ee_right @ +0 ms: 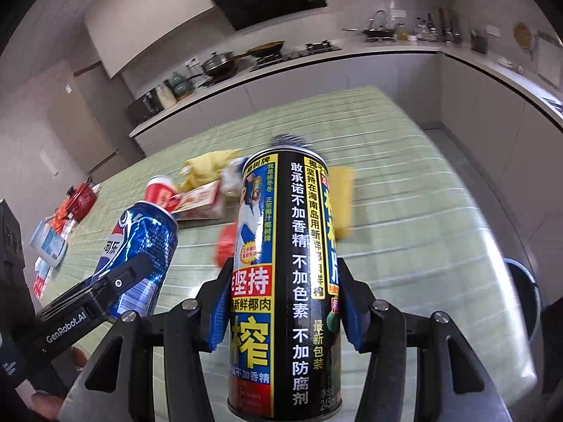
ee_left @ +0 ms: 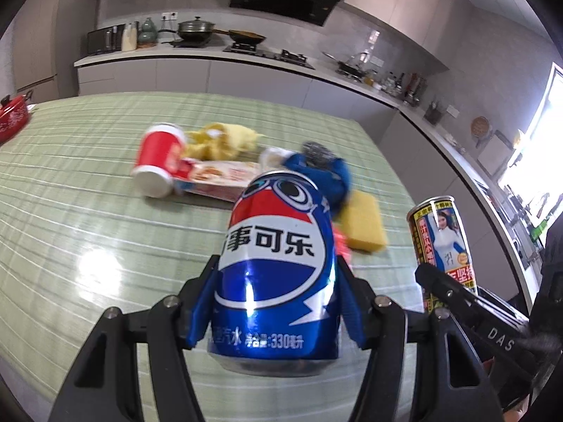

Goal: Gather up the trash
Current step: 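Carry both cans over the black bucket and open both tools to drop them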

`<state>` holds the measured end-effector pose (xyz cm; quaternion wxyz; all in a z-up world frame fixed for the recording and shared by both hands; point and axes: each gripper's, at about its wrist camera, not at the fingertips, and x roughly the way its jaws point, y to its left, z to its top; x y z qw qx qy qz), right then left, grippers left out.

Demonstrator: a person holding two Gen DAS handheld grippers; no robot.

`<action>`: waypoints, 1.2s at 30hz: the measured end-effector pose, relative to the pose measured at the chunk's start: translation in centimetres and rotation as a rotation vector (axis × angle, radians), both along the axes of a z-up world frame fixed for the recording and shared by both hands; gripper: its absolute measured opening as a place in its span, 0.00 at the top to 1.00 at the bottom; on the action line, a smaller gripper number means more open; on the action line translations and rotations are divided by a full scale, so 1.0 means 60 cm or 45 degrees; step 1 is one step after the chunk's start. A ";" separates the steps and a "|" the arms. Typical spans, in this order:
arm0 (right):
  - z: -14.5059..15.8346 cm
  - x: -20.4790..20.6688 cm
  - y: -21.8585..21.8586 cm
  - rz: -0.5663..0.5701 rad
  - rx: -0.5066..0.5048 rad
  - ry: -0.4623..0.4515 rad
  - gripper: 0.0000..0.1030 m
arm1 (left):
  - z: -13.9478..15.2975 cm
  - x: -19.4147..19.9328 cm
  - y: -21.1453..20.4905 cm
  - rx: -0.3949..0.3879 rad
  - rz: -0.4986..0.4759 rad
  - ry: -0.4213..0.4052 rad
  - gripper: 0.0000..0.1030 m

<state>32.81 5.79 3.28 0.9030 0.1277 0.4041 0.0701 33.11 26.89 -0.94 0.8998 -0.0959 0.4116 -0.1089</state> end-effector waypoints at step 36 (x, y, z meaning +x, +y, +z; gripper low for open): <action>-0.060 -0.178 -0.572 -0.375 0.029 0.101 0.47 | -0.034 -0.093 -0.530 -0.027 -0.334 0.049 0.39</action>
